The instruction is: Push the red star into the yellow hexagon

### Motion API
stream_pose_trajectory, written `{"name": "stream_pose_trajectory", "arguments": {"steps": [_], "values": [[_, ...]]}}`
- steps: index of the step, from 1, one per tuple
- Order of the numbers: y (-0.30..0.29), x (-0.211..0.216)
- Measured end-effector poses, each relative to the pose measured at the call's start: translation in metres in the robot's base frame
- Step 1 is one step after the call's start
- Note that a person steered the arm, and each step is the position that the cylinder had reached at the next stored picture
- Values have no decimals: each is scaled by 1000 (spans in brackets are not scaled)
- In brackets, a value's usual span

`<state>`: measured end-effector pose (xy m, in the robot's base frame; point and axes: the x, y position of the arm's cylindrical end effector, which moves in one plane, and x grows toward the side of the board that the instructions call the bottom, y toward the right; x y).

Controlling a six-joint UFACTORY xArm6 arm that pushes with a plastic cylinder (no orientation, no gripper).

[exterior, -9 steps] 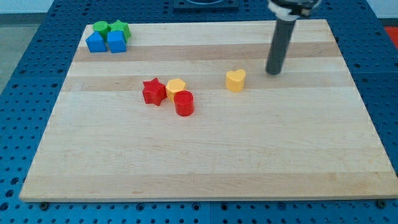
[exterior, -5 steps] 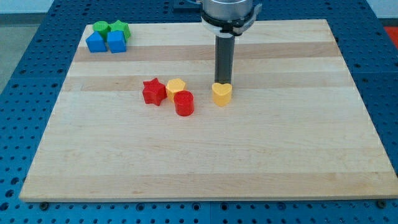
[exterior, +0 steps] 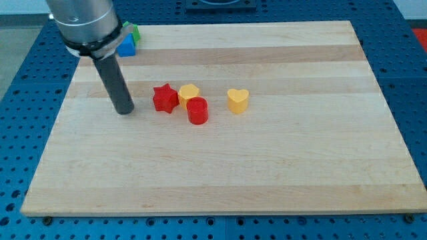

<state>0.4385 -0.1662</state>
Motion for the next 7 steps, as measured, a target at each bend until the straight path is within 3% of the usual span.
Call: {"name": "stream_pose_trajectory", "arguments": {"steps": [2,5,6,7], "values": [[34,-34],[68,-45],[74,-66],[105,-114]]}}
